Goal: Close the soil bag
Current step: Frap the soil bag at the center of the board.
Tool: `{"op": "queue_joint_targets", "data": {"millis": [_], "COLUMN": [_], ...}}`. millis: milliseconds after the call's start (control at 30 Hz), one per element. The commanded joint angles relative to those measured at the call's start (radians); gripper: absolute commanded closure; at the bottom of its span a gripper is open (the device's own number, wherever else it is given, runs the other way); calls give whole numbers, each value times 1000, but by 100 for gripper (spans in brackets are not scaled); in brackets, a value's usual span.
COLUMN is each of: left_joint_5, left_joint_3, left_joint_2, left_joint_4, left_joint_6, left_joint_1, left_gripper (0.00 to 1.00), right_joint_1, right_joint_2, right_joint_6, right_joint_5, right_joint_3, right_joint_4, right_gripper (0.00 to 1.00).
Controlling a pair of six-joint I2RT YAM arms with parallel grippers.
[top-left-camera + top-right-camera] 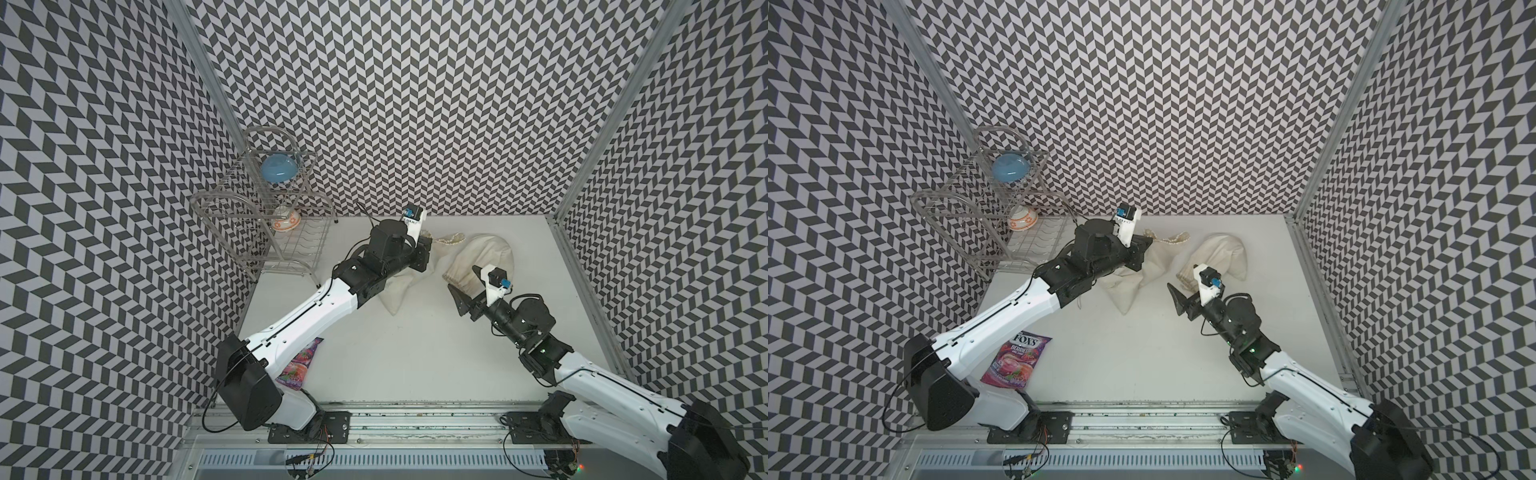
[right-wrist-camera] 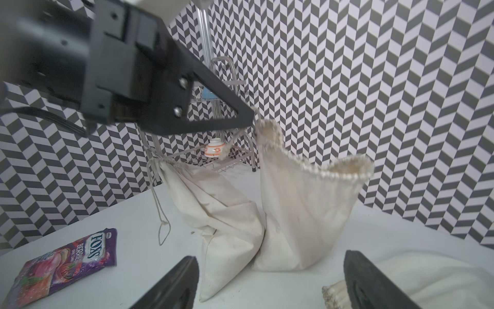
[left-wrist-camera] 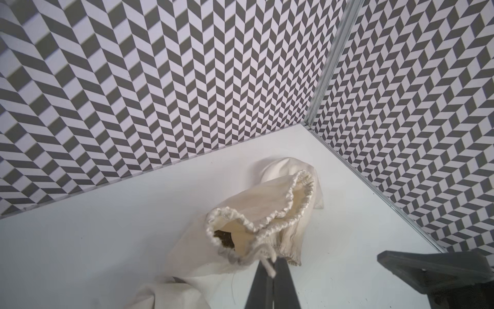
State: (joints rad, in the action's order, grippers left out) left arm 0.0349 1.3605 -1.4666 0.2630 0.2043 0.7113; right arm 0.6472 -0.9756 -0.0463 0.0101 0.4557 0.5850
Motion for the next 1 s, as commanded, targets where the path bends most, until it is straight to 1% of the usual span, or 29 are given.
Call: {"op": "queue_joint_targets", "data": {"millis": [0, 200, 333, 467, 733, 800, 933, 967], "left_joint_5": [116, 158, 164, 167, 187, 187, 185, 187], "left_joint_3": [46, 85, 99, 120, 125, 126, 121, 122], "left_joint_2": [-22, -10, 5, 15, 54, 61, 69, 73], "left_joint_4": [67, 81, 86, 106, 102, 102, 101, 101], "left_joint_6": [18, 24, 24, 21, 33, 34, 39, 41], "left_joint_1": [-10, -24, -27, -28, -32, -33, -38, -40], "left_gripper": [100, 100, 100, 100, 100, 100, 100, 100], "right_joint_1": [6, 14, 15, 14, 13, 15, 15, 14], "right_joint_2": [-38, -182, -263, -304, -387, -419, -488, -512], "right_joint_6": [-118, -175, -201, -233, -259, -248, -222, -206], "right_joint_5": [47, -9, 7, 11, -88, -127, -142, -126], "right_joint_3": [66, 170, 224, 248, 303, 319, 372, 395], "right_joint_4": [82, 152, 175, 184, 224, 250, 261, 241], "right_gripper": [19, 31, 32, 32, 33, 37, 45, 50]}}
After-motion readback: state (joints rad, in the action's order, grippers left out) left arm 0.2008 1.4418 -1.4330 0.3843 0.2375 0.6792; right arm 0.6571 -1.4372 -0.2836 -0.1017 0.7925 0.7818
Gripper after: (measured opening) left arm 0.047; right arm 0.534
